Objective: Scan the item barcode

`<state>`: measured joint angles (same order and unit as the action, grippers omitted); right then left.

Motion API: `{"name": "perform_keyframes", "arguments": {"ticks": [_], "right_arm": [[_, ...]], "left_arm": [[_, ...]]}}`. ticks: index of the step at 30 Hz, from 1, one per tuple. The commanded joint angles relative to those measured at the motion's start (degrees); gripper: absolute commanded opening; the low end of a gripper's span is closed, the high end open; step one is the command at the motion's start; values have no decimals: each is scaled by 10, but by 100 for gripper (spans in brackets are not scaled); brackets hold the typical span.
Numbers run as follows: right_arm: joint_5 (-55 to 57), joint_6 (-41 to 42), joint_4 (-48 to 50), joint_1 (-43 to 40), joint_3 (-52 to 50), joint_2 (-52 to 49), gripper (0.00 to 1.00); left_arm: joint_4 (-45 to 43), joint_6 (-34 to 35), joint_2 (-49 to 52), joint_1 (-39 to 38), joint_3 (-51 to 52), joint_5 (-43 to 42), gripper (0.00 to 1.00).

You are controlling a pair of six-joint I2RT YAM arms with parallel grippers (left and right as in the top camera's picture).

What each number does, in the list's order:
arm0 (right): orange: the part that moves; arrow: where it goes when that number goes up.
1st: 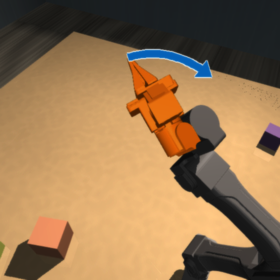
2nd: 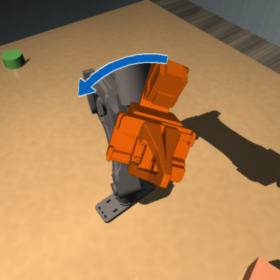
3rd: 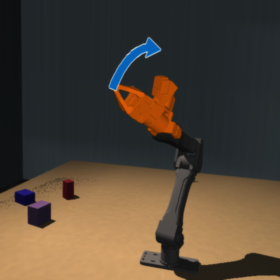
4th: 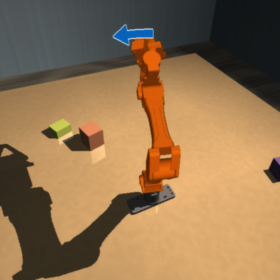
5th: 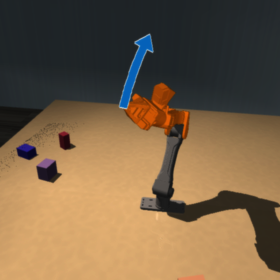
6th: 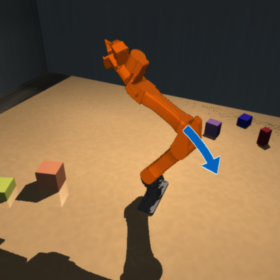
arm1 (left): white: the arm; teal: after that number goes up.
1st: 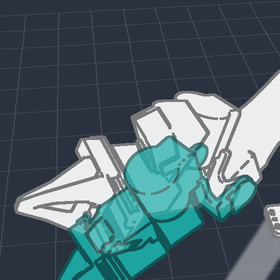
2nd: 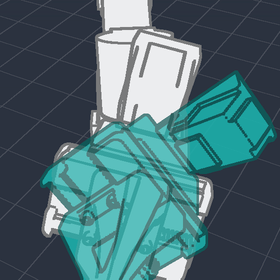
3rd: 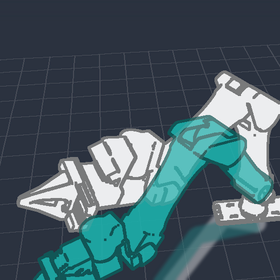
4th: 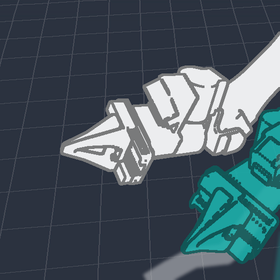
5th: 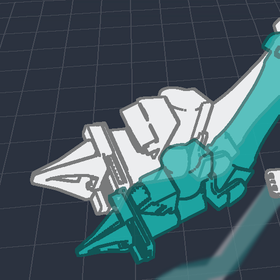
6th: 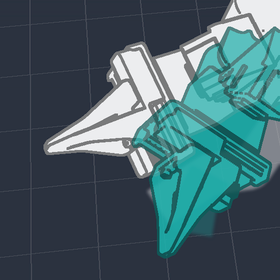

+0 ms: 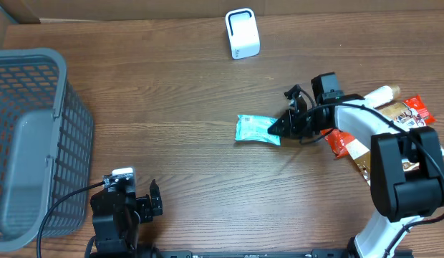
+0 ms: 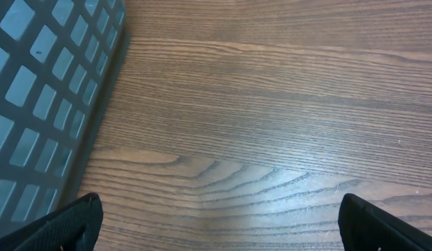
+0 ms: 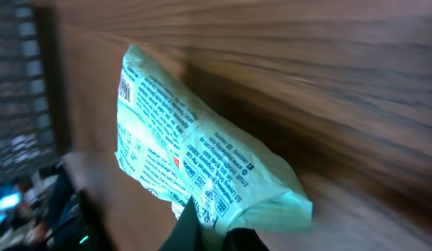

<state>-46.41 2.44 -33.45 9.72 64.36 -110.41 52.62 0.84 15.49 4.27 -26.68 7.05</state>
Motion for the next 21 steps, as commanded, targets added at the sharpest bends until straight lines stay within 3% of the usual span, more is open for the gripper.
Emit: {"name": "perform_keyframes", "arguments": {"ticks": [1,6,12,21], "right_arm": [[-124,-81,-26,-1,42,58,4],[-118,-139,-99,-1,82,114,4],[-19,-139,-147,0,120,192,4],[36,-125,-157,0,139,311,4]], "left_arm": [[-1,-11,-2,3,1,-5,100],[-1,-11,-2,3,1,-5,100],[-1,-11,-2,3,1,-5,100],[-1,-11,-2,3,1,-5,100]]}}
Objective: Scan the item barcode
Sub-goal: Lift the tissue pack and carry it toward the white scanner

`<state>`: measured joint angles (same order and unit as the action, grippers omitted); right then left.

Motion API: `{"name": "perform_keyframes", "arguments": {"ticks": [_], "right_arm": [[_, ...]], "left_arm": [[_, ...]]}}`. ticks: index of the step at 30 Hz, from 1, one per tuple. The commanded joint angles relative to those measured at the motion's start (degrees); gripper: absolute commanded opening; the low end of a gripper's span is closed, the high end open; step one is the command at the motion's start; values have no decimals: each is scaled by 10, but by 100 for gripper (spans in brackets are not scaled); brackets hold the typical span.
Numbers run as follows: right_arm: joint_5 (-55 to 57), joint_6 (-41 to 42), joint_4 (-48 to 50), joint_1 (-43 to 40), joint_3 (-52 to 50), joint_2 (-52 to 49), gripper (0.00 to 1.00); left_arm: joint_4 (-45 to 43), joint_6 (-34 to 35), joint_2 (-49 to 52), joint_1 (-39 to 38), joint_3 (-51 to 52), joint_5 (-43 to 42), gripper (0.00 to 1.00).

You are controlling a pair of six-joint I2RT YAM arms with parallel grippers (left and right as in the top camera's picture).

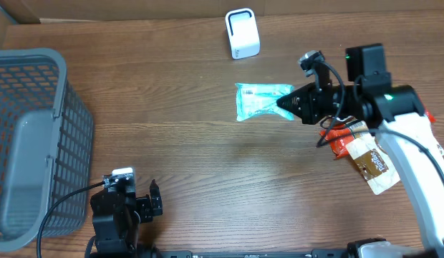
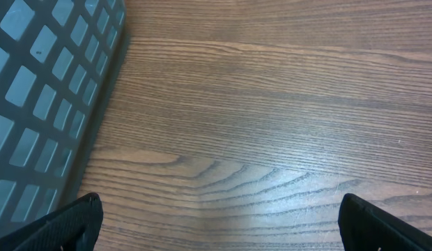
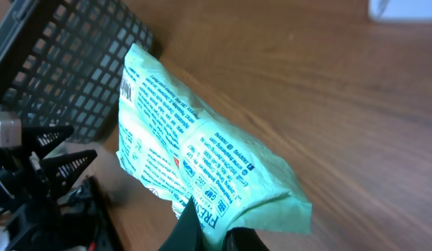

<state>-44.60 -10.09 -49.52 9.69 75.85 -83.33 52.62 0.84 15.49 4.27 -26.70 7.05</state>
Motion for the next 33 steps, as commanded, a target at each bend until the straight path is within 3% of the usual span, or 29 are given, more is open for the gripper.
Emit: {"name": "perform_keyframes", "arguments": {"ticks": [1,12,16,20,25,28,33], "right_arm": [[21,4,4,0,25,49,4],[31,28,5,1,27,82,4],[98,76,35,20,29,81,4],[266,84,65,84,49,64,4],[598,78,152,179,52,16,4],[692,-2,231,209,52,-29,4],[699,-243,360,214,52,-112,4]], "left_arm": [[-1,-11,-2,3,1,-5,100],[-1,-11,-2,3,1,-5,99],[-1,-11,-2,3,1,-5,100],[-1,-11,-2,3,1,-5,100],[-1,-11,-2,3,1,-5,99],[-1,-11,-2,3,1,-5,99],[-1,-11,-2,3,1,-5,99]]}}
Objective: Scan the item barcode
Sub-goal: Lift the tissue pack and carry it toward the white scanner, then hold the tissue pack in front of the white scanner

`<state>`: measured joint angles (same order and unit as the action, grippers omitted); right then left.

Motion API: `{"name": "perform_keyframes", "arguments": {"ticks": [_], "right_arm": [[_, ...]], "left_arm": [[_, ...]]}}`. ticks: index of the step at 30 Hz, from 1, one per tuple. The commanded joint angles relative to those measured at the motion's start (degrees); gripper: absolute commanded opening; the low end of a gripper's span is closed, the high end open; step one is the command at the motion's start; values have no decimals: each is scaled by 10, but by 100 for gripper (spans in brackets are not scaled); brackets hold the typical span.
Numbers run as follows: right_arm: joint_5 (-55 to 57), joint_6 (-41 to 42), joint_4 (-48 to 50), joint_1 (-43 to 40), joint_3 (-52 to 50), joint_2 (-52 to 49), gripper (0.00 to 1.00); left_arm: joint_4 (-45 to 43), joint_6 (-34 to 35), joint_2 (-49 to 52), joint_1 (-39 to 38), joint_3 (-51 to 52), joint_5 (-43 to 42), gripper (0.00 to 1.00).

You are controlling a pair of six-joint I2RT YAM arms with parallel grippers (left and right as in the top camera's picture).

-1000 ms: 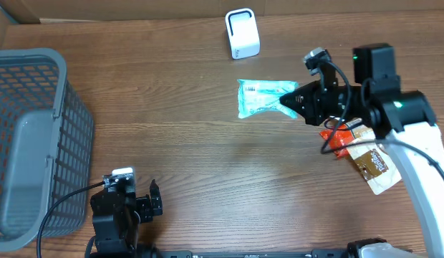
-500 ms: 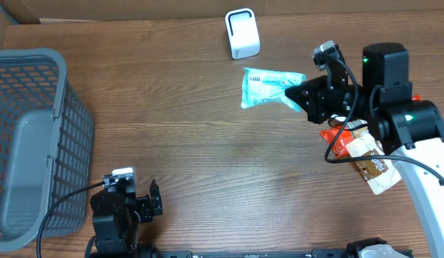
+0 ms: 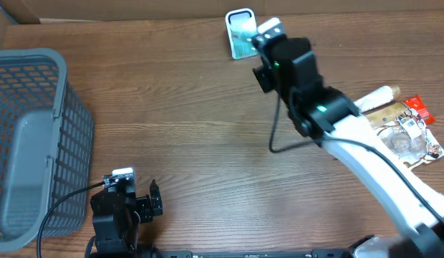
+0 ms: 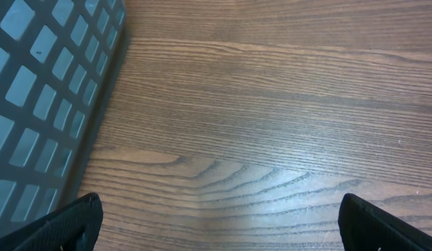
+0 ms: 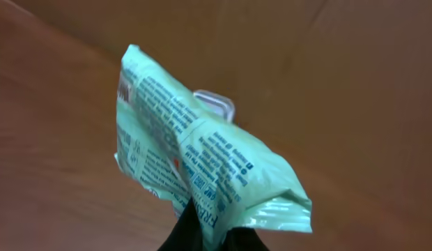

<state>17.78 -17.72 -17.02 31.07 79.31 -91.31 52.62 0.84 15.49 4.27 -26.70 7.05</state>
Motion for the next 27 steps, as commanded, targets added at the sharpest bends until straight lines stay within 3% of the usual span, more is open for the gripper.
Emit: {"name": "perform_keyframes", "arguments": {"ticks": [1,9,15,18,27], "right_arm": [[83,-204,61,-1,18,-49,4],[122,-449,331,-9,18,-184,4],[104,-549,538,-30,24,-280,4],[102,-595,540,-42,64,-326,4],[73,-600,502,-58,175,-407,4]], "left_arm": [[-1,-11,-2,3,1,-5,100],[-1,-11,-2,3,1,-5,100],[-1,-11,-2,3,1,-5,100],[-1,-11,-2,3,1,-5,100],[-1,-11,-2,3,1,-5,100]]}}
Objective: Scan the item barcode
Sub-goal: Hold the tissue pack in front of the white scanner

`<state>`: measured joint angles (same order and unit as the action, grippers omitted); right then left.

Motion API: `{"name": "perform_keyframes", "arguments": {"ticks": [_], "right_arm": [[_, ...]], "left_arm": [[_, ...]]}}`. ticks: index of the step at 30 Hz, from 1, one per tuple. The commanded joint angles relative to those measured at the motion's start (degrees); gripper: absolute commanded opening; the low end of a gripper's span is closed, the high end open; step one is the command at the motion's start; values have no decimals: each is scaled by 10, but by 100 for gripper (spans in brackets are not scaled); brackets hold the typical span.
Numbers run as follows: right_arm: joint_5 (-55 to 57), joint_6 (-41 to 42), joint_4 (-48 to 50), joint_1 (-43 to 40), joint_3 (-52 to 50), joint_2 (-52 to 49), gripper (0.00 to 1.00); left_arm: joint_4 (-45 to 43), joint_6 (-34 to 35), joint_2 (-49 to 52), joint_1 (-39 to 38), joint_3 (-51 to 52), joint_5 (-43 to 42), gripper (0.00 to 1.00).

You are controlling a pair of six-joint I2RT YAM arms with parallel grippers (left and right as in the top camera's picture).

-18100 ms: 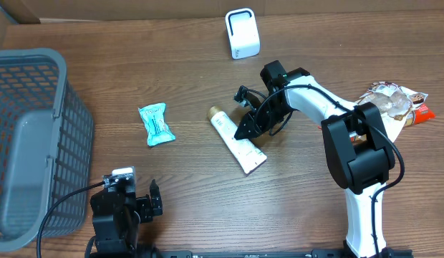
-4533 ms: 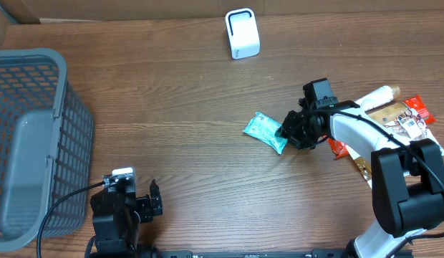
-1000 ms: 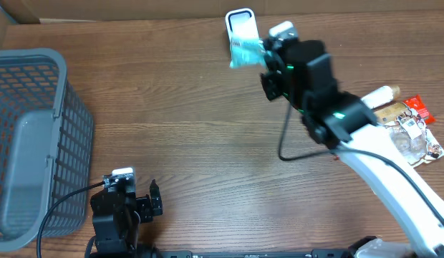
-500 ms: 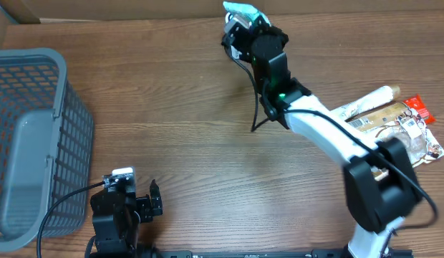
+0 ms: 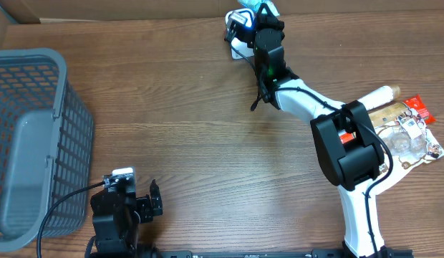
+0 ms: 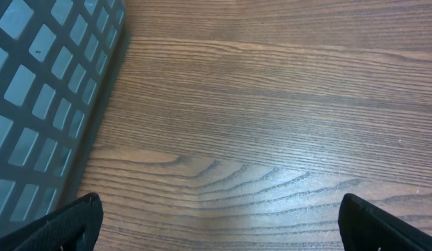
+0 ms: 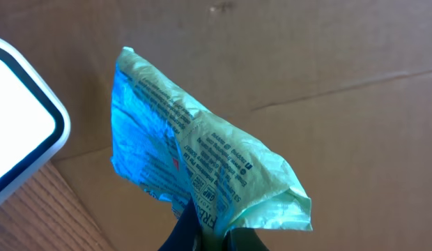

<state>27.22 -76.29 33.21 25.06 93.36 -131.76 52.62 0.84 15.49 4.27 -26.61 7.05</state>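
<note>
A mint-green printed packet (image 7: 202, 167) hangs pinched in my shut right gripper (image 7: 212, 233); its left part is tinted blue. The white scanner (image 7: 21, 139) fills the left edge of the right wrist view, close beside the packet. From overhead, the right gripper (image 5: 259, 16) is at the table's back edge over the scanner (image 5: 238, 49), with a bit of the packet (image 5: 251, 4) showing above it. My left gripper (image 6: 219, 223) stands open low over bare wood near the front left (image 5: 155, 201).
A grey mesh basket (image 5: 29, 143) stands at the left, and its wall (image 6: 42, 90) is next to my left gripper. Several snack packets (image 5: 401, 129) lie at the right edge. A cardboard wall (image 7: 306, 84) rises behind the scanner.
My right gripper has moved with the packet further back and closer to the scanner, which now sits at the left edge of its view. The packet's left side now looks blue. The left arm is unchanged.
My right gripper was shut on the green packet low over the table's middle right. Then it held the packet higher and further back. Then the packet was in front of the scanner, and now it is right beside the scanner at the back edge. The left arm stayed still.
</note>
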Motion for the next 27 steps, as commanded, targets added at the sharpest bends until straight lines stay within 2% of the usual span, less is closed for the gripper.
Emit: {"name": "perform_keyframes", "arguments": {"ticks": [1,5,9,14,27], "right_arm": [[-35,-25,-14,3,35,-4,4],[-42,-80,-31,3,35,-10,4],[-37,-94,-31,2,34,-16,4],[-37,-199,-28,3,34,-28,4],[-35,-201,-4,7,34,-31,4]], "left_arm": [[-1,-11,-2,3,0,-5,100],[-1,-11,-2,3,0,-5,100],[-1,-11,-2,3,0,-5,100],[-1,-11,-2,3,0,-5,100],[-1,-11,-2,3,0,-5,100]]}}
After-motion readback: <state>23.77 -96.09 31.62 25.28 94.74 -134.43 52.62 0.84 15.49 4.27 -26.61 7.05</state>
